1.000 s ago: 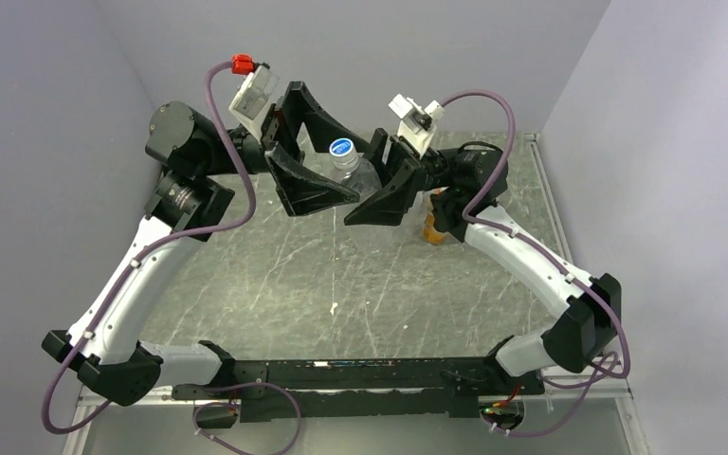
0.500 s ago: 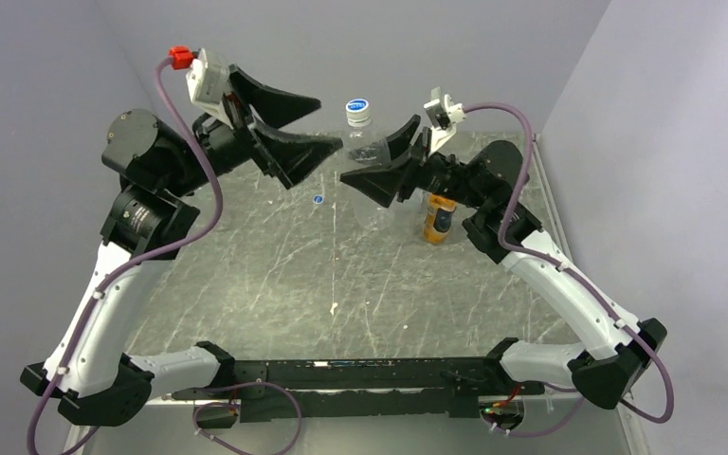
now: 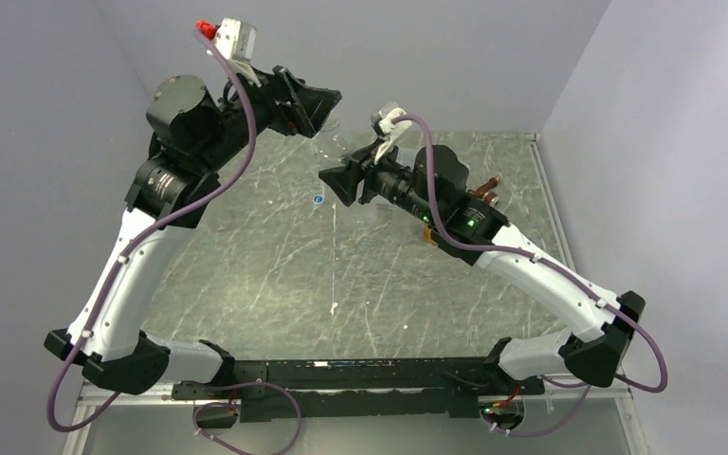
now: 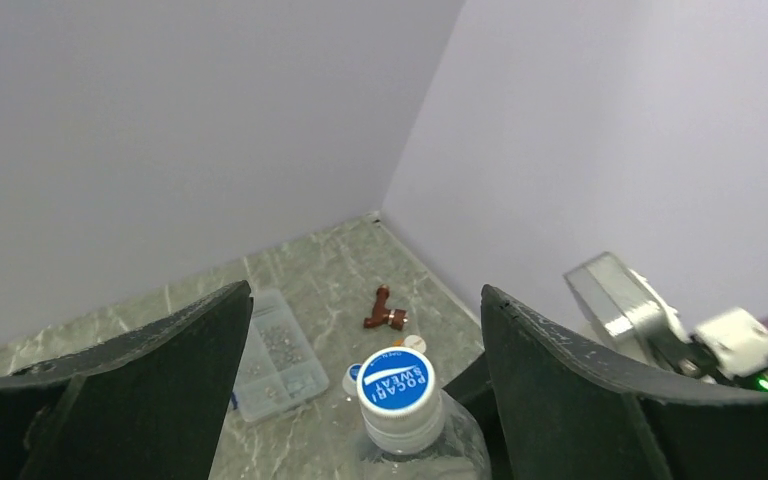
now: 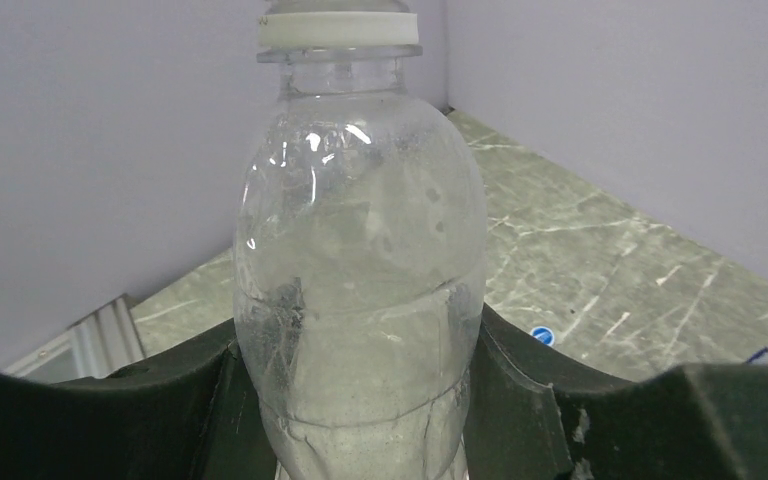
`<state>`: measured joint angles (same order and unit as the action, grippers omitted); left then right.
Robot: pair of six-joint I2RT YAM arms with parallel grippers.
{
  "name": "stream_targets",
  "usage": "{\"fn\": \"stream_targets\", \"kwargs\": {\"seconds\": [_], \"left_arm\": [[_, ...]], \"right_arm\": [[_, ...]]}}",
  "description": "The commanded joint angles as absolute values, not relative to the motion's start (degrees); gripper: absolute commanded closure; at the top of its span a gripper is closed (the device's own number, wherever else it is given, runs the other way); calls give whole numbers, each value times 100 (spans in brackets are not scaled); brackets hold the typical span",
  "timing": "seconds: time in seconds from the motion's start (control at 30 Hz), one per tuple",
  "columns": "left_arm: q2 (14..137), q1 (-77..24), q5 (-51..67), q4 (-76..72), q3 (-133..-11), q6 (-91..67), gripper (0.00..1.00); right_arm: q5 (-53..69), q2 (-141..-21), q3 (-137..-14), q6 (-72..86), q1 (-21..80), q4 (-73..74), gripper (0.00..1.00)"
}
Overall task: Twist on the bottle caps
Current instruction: Screw the bottle cap onto the plastic bottle.
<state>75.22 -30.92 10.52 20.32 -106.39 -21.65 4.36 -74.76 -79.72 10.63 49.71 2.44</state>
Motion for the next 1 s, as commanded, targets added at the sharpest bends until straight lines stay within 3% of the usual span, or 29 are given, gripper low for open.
{"fn": "stream_targets", "kwargs": {"seconds": [0.0,0.63,0.97], "left_arm": [[7670,-3085,619,2366,-11065,-2083,13],[7979,-3154,381,2657,-11023,-2451,30],[8017,-3199,525,2641,-10943,-2526,51]], "right_arm": [[-431,-7607,-8408,723,5106,271,72],[-1129,-7938,-8608,397,5426,189,73],[-1241,-7980,-8639,330,5476,196,73]]}}
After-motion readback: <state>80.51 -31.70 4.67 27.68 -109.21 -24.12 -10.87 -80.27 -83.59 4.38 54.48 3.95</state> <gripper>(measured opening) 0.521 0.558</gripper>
